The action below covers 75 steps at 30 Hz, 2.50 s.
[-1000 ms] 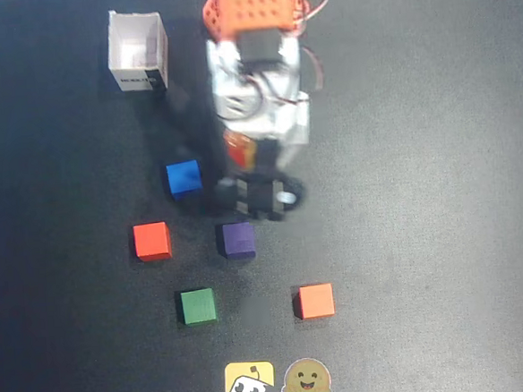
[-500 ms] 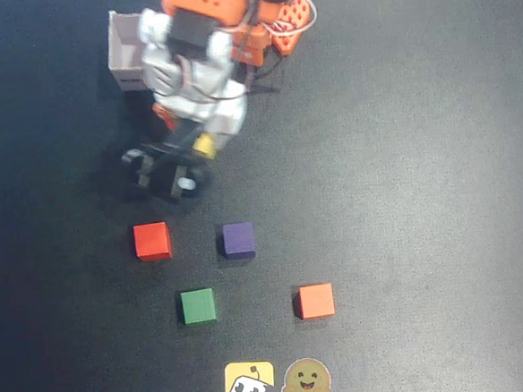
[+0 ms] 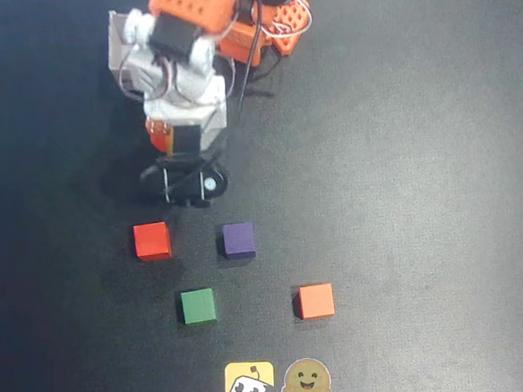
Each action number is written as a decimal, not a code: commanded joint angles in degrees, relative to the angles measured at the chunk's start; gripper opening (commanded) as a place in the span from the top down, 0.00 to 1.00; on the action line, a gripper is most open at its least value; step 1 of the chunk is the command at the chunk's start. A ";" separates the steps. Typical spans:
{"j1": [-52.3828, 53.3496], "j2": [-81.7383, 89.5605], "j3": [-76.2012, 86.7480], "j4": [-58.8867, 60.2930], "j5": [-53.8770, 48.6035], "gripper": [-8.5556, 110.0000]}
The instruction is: Put the yellow cube on top of the blue cube.
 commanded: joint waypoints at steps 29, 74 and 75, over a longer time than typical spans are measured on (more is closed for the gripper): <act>-0.53 -11.25 -11.07 -0.97 -1.14 0.88; -2.55 -13.71 -12.66 -2.02 3.87 0.88; -2.72 -13.54 -13.01 -1.58 4.04 0.88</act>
